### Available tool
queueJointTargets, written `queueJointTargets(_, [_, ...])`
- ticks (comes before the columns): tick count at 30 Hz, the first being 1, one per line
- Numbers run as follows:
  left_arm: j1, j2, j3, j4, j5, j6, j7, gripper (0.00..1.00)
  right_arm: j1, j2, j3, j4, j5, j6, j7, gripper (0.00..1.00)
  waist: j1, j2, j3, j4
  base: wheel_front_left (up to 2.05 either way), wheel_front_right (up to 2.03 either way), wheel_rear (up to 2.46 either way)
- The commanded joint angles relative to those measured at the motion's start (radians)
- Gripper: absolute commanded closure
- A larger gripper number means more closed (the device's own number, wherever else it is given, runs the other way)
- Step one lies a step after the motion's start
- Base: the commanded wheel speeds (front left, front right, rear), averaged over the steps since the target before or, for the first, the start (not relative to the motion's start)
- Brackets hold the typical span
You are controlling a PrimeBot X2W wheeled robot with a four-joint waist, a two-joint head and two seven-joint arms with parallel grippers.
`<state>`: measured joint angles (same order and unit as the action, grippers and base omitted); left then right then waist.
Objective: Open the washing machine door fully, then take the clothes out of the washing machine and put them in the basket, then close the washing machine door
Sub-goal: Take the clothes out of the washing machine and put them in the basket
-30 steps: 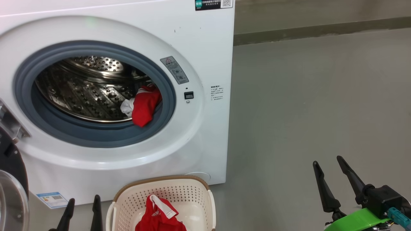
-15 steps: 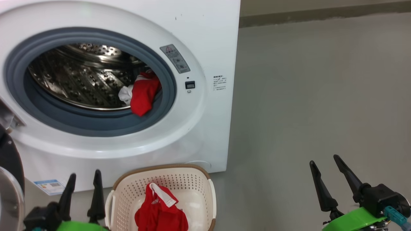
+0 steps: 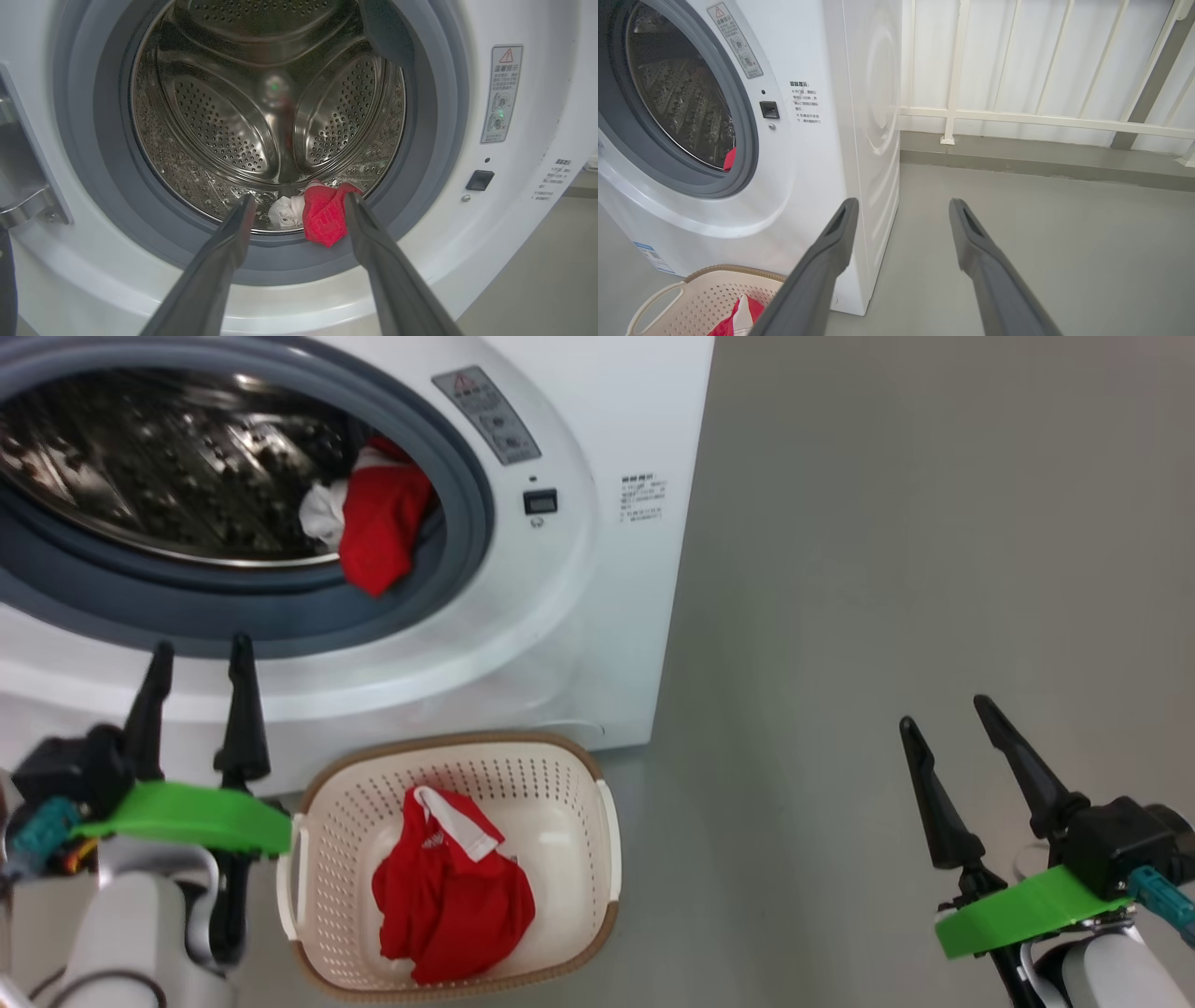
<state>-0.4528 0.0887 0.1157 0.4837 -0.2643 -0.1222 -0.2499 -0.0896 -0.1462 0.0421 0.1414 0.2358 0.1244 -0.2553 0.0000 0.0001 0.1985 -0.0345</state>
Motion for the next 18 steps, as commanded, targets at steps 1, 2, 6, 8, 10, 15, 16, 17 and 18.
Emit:
queueJointTargets(1, [-0.034, 0.039, 0.029, -0.011, -0.005, 0.001, -0.012, 0.00, -0.032, -0.011, 0.017, -0.030, -0.004, 0.006, -0.006, 0.00, 0.0000, -0.0001, 0.064, -0.014, 0.00, 0.00, 0.00])
queueJointTargets(2, [-0.058, 0.043, 0.029, 0.003, -0.012, 0.000, -0.012, 0.00, -0.038, -0.011, 0.018, -0.030, -0.004, 0.006, -0.006, 0.00, 0.0000, -0.0001, 0.077, -0.017, 0.00, 0.00, 0.00])
queueJointTargets(6, [-0.150, 0.070, 0.020, 0.068, -0.017, -0.004, -0.012, 0.00, -0.065, -0.012, 0.024, -0.029, -0.004, 0.006, -0.006, 0.00, 0.0000, -0.0001, 0.124, -0.027, 0.00, 0.00, 0.00])
queueJointTargets(8, [-0.191, 0.076, 0.015, 0.099, -0.022, -0.005, -0.012, 0.00, -0.077, -0.013, 0.027, -0.030, -0.005, 0.006, -0.006, 0.00, 0.0000, -0.0001, 0.144, -0.031, 0.00, 0.00, 0.00])
queueJointTargets(10, [-0.233, 0.084, 0.008, 0.131, -0.022, -0.006, -0.012, 0.00, -0.090, -0.016, 0.030, -0.029, -0.005, 0.006, -0.006, 0.00, 0.0000, -0.0001, 0.164, -0.035, 0.00, 0.00, 0.00])
queueJointTargets(15, [-0.346, 0.107, -0.008, 0.212, -0.029, -0.007, -0.012, 0.00, -0.124, -0.023, 0.041, -0.032, -0.006, 0.006, -0.006, 0.00, 0.0000, -0.0001, 0.214, -0.044, 0.00, 0.00, 0.00])
queueJointTargets(16, [-0.369, 0.109, -0.009, 0.222, -0.035, -0.008, -0.012, 0.00, -0.130, -0.025, 0.044, -0.032, -0.007, 0.006, -0.006, 0.00, 0.0000, -0.0001, 0.225, -0.045, 0.00, 0.00, 0.00])
queueJointTargets(17, [-0.393, 0.111, -0.010, 0.234, -0.044, -0.008, -0.012, 0.00, -0.135, -0.027, 0.046, -0.032, -0.009, 0.006, -0.006, 0.00, 0.0000, -0.0001, 0.235, -0.045, 0.00, 0.00, 0.00])
queueJointTargets(18, [-0.416, 0.116, -0.013, 0.245, -0.053, -0.008, -0.012, 0.00, -0.141, -0.029, 0.050, -0.033, -0.012, 0.006, -0.006, 0.00, 0.0000, -0.0001, 0.246, -0.046, 0.00, 0.00, 0.00])
